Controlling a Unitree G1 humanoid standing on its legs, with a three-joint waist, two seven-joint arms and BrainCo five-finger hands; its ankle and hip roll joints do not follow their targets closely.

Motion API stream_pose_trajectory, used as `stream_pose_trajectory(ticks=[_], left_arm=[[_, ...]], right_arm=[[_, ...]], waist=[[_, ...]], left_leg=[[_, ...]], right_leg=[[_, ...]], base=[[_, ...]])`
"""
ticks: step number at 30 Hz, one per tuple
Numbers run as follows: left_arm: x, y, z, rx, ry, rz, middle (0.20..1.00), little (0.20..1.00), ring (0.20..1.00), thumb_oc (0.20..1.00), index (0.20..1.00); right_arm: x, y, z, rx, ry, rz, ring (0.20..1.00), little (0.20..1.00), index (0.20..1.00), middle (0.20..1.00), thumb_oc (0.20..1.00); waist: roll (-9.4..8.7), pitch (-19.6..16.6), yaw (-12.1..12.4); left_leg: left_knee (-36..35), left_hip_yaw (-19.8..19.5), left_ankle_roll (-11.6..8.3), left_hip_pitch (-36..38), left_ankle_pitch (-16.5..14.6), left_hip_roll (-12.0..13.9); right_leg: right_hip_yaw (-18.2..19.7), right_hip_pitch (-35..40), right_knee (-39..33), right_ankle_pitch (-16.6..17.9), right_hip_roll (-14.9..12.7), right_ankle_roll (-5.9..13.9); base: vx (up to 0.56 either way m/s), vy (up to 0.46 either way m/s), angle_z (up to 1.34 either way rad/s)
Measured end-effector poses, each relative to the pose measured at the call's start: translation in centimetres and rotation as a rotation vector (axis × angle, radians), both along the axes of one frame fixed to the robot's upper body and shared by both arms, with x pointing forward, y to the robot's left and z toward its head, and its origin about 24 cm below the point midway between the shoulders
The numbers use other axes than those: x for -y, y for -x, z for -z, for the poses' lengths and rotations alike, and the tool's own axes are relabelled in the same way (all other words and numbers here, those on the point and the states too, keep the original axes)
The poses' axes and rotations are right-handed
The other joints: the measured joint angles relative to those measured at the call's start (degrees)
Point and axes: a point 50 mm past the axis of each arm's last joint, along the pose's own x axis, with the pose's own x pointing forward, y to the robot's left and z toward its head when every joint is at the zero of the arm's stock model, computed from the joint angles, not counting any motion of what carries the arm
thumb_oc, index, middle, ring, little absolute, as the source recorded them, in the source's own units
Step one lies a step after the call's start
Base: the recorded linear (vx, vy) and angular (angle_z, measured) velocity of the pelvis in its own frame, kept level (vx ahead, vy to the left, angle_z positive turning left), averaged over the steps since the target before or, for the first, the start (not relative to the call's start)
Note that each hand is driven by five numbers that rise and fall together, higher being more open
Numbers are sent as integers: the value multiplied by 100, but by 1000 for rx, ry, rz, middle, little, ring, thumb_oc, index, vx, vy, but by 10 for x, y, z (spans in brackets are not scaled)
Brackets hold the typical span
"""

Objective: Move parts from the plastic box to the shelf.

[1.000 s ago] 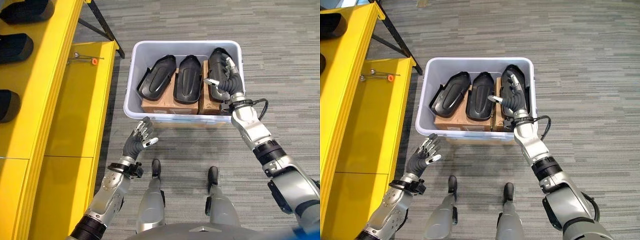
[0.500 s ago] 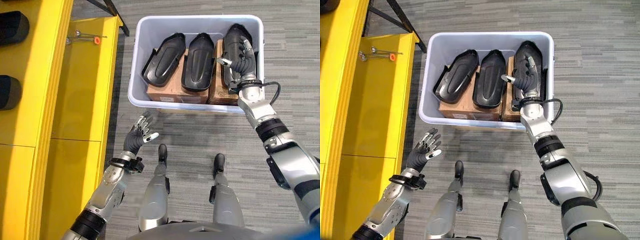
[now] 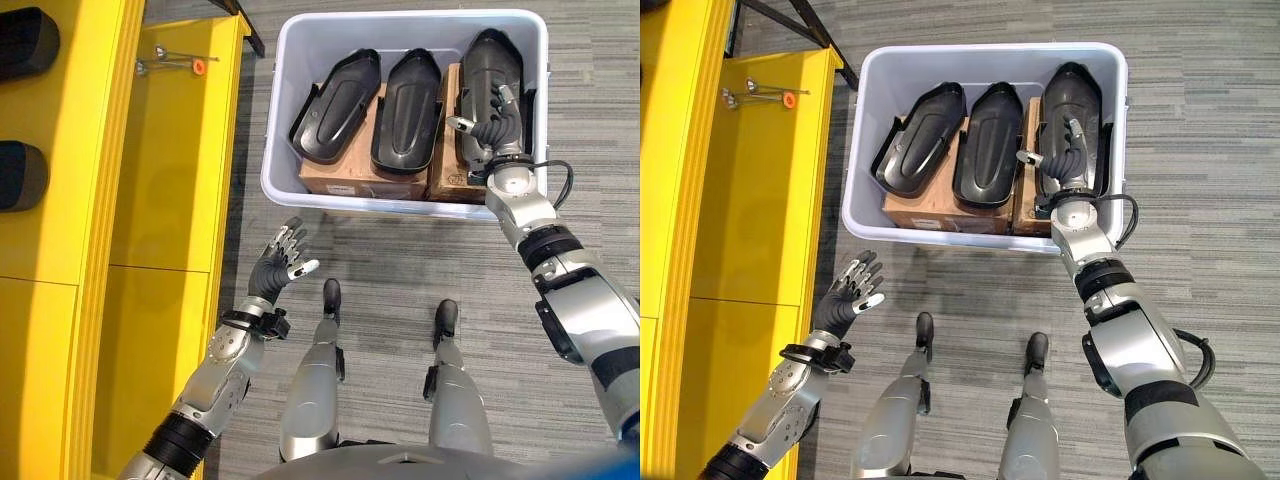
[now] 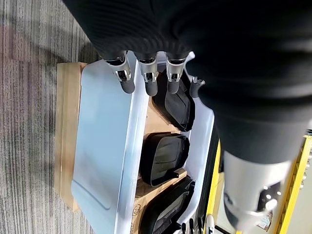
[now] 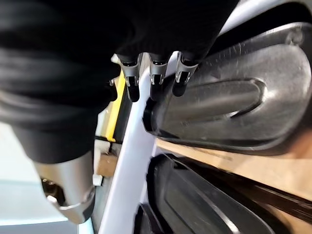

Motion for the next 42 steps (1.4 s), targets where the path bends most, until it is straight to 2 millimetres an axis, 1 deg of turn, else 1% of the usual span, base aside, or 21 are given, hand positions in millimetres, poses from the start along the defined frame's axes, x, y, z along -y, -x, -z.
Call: stream_pose_trajectory(ticks=[6,10,15,20,23,26,32,34,39,42], left_arm=[[1,-1,-3,16,3,0,1000,1000,1000,1000,1000],[2,-1,-2,15,3,3,1000,1000,1000,1000,1000],[1,-1,-3,18,4,-3,1000,1000,1000,1000,1000],[1,-2,-3,17,5,-16,1000,1000,1000,1000,1000],[1,-2,-3,17,5,-16,1000,1000,1000,1000,1000],[1,-2,-3,17,5,-16,1000,1000,1000,1000,1000],[1,-2,-3,18,5,-17,1000,1000,1000,1000,1000],[1,-2,-3,20,6,-17,1000,1000,1000,1000,1000],[1,-2,-4,23,6,-18,1000,1000,1000,1000,1000],[0,-2,-4,26,2,-19,1000,1000,1000,1000,1000]], right_arm=[[13,0,16,-82,-4,40,1000,1000,1000,1000,1000],[13,0,18,-95,-7,36,1000,1000,1000,1000,1000],[8,-1,18,-103,16,10,1000,1000,1000,1000,1000],[-5,-2,27,-135,21,-32,1000,1000,1000,1000,1000],[-6,-2,27,-138,25,-41,1000,1000,1000,1000,1000],[-8,-2,29,-145,53,-51,1000,1000,1000,1000,1000],[-20,-2,28,-146,120,-108,1000,1000,1000,1000,1000],[-25,-1,25,-127,137,-137,1000,1000,1000,1000,1000],[-32,3,24,-103,156,-184,1000,1000,1000,1000,1000],[-33,7,28,-100,160,-215,1000,1000,1000,1000,1000]], waist=[[1,0,97],[18,9,111],[23,10,116],[29,13,129],[29,13,143],[29,14,140],[12,34,107],[-24,100,78],[-130,176,51],[-208,223,-21]], left_leg=[[1,-58,10,-129,39,-44],[0,-96,11,-149,53,-43],[1,-143,14,-307,108,-43],[1,-156,17,-323,119,-54],[1,-171,16,-323,123,-55],[1,-179,14,-323,129,-55],[1,-182,13,-323,131,-53],[1,-183,14,-323,131,-52],[2,-190,15,-322,132,-53],[2,-240,16,-310,147,-54]], right_leg=[[-66,-121,53,-1,-14,2],[-91,-138,74,-2,-11,3],[-127,-284,133,-2,-10,3],[-136,-299,149,-2,-13,2],[-142,-299,161,-2,-13,2],[-145,-299,166,-2,-12,3],[-149,-299,169,-2,-8,3],[-149,-298,171,-2,-8,3],[-153,-290,173,-2,-8,3],[-161,-242,173,-2,-7,2]], base=[[-3,1,3],[-8,-2,2],[-6,-4,3],[0,0,0],[0,0,0],[0,0,0],[0,0,0],[0,0,0],[0,0,1],[6,5,7]])
